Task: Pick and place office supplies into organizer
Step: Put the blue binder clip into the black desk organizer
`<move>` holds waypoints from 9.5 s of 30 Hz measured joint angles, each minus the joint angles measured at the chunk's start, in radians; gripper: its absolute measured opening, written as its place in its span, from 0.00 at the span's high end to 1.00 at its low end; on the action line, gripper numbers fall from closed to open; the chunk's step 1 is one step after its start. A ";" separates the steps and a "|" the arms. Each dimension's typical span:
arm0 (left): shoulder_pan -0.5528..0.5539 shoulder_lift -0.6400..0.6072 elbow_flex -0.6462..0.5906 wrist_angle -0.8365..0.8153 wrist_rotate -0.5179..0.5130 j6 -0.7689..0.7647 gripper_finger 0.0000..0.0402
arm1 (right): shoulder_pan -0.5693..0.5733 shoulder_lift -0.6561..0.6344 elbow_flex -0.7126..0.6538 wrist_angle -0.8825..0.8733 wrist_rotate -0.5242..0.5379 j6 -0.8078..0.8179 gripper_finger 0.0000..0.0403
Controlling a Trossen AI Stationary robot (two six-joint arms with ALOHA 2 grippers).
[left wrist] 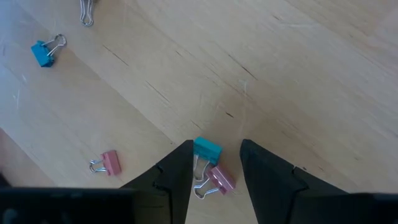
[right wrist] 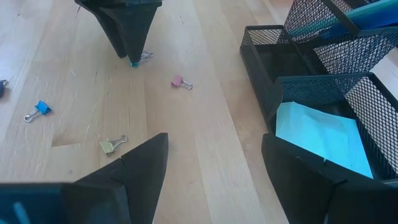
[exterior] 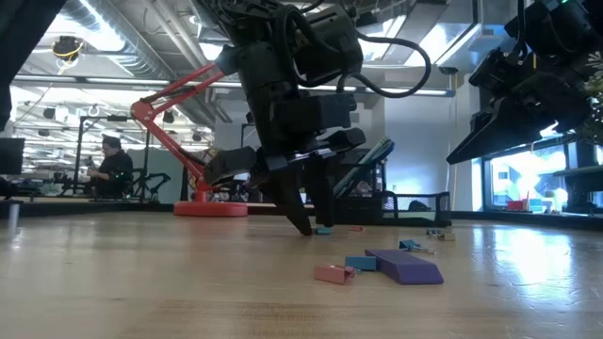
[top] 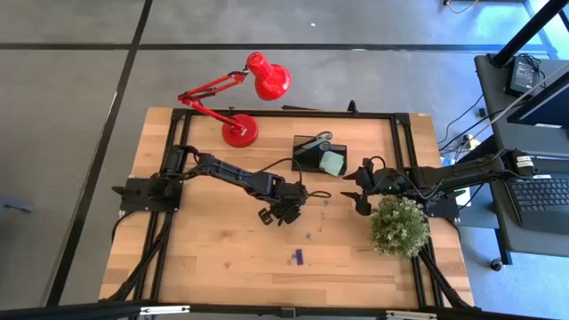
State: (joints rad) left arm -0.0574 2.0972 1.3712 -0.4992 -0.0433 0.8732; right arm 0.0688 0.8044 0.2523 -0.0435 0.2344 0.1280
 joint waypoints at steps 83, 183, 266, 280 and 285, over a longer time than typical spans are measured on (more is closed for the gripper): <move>-0.027 0.075 0.183 -0.215 -0.105 0.111 0.68 | 0.000 0.000 0.000 -0.004 0.000 0.004 0.35; 0.055 0.003 0.180 -0.225 0.008 -0.157 0.99 | 0.000 0.000 0.000 -0.030 -0.002 0.051 0.35; -0.015 0.092 0.203 -0.234 -0.091 -1.290 0.73 | 0.000 0.000 0.000 -0.036 -0.001 -0.031 0.35; -0.025 0.087 0.200 -0.176 -0.107 -1.088 0.86 | 0.000 0.000 0.000 -0.042 -0.001 -0.035 0.35; -0.018 0.059 0.195 -0.177 -0.102 -1.087 0.86 | 0.000 0.000 0.000 -0.049 -0.001 -0.035 0.35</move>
State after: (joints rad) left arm -0.0754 2.1563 1.5665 -0.6759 -0.1450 -0.2134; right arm 0.0687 0.8047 0.2523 -0.0924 0.2336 0.0927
